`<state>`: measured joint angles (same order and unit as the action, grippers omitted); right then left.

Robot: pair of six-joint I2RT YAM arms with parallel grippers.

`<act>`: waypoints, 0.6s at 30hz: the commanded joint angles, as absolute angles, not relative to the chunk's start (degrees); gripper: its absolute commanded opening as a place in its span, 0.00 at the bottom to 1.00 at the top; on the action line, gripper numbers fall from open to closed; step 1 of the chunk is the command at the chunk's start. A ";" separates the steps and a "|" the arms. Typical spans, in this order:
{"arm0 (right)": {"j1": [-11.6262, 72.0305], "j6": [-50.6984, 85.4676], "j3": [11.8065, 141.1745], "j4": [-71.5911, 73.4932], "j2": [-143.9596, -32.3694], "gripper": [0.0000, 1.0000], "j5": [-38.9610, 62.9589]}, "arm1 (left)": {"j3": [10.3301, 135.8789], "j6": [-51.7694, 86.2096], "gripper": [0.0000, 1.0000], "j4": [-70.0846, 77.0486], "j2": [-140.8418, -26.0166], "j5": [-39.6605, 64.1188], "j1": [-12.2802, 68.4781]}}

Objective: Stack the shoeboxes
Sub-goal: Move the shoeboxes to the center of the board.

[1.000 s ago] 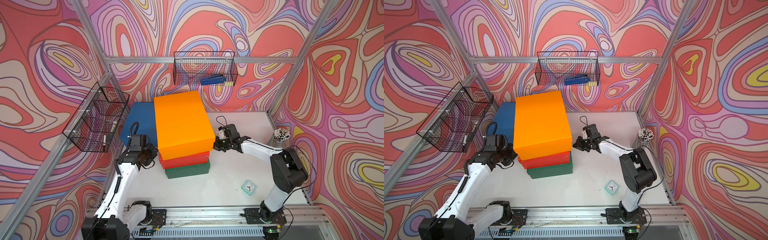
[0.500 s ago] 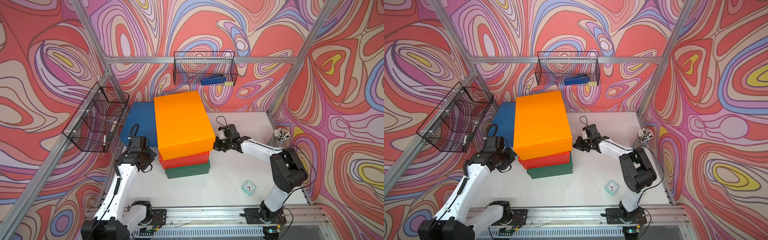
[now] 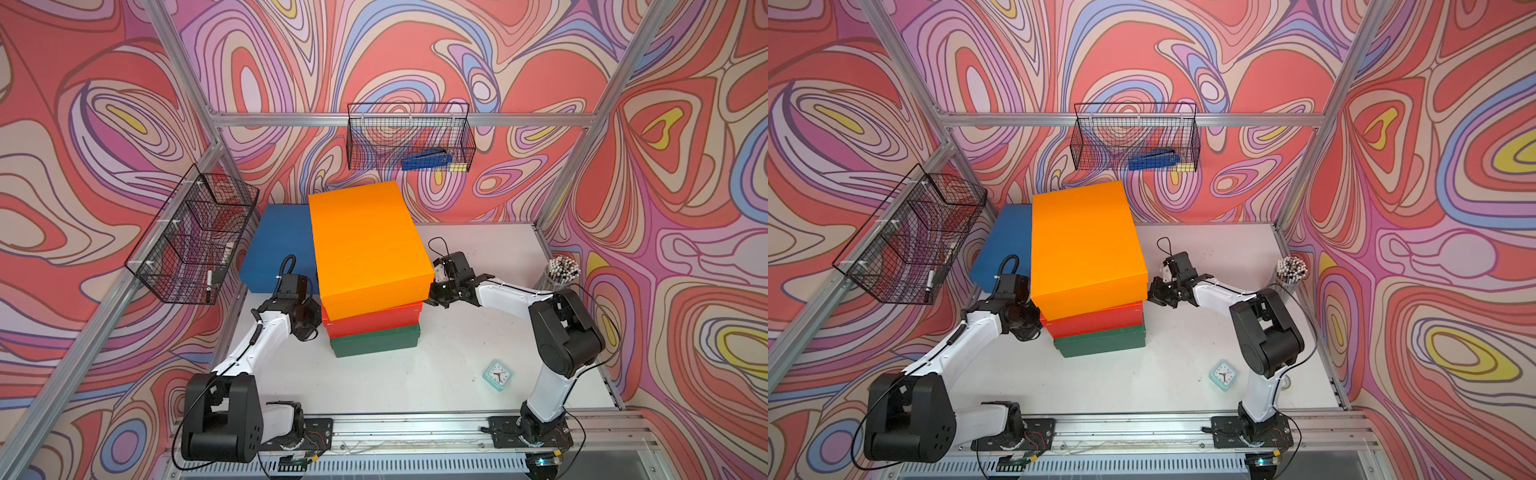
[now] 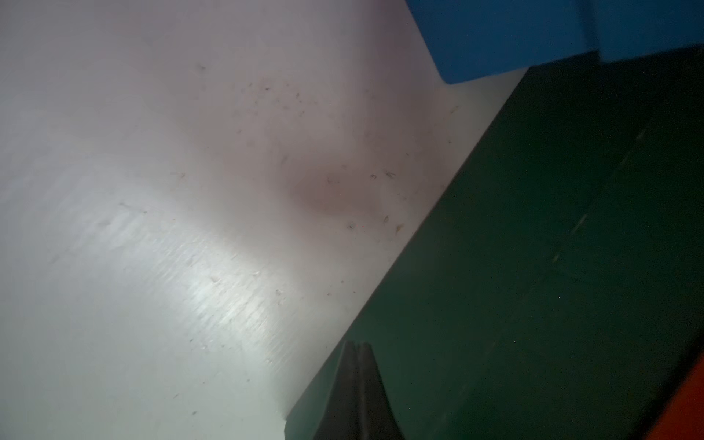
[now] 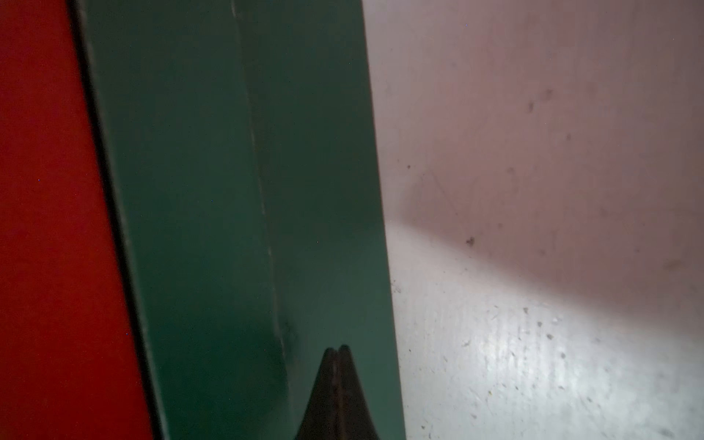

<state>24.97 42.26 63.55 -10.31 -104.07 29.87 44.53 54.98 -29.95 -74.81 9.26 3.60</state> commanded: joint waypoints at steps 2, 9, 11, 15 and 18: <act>25.31 42.93 63.66 -9.70 -103.56 0.00 29.40 | 45.70 57.33 0.00 -25.26 -78.75 10.03 6.48; 25.27 42.67 63.37 -10.22 -101.94 0.00 28.09 | 46.84 59.07 0.00 -21.28 -83.26 10.90 9.00; 25.29 43.01 63.13 -9.67 -101.91 0.00 28.99 | 47.54 59.78 0.00 -20.34 -84.52 10.79 10.20; 25.10 42.08 63.01 -10.69 -101.82 0.00 27.70 | 50.48 61.00 0.00 -19.01 -87.66 10.48 12.70; 24.14 41.31 62.61 -11.50 -100.06 0.00 27.15 | 53.96 61.58 0.00 -18.72 -90.62 9.84 15.01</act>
<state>22.37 42.48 63.46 -11.33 -102.96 26.02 50.37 59.64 -23.75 -87.70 7.64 10.68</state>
